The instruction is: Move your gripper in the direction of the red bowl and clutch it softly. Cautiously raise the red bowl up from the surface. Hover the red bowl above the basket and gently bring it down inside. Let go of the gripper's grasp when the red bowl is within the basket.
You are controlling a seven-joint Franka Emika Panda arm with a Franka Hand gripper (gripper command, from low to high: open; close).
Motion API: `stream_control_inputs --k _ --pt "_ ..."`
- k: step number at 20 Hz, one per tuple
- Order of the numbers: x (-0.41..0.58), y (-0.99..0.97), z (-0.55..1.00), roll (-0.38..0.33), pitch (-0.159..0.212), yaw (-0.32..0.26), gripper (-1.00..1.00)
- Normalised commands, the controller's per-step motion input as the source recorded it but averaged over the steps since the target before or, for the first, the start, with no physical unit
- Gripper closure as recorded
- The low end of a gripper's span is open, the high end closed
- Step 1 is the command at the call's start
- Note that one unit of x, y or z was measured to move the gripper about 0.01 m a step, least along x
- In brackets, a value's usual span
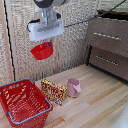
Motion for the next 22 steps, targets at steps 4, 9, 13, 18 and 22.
stream_control_inputs --k 4,9,13,18,22 --pt "-0.329 0.79 -0.13 -0.003 -0.066 0.001 1.0" --pt "-0.346 0.81 -0.36 -0.01 -0.062 0.002 1.0" --pt "-0.272 0.6 -0.61 -0.008 -0.049 0.006 1.0" --pt "-0.093 0.16 -0.55 -0.029 -0.053 0.032 1.0" --pt "0.019 0.0 -0.37 -0.031 -0.095 0.036 -1.0"
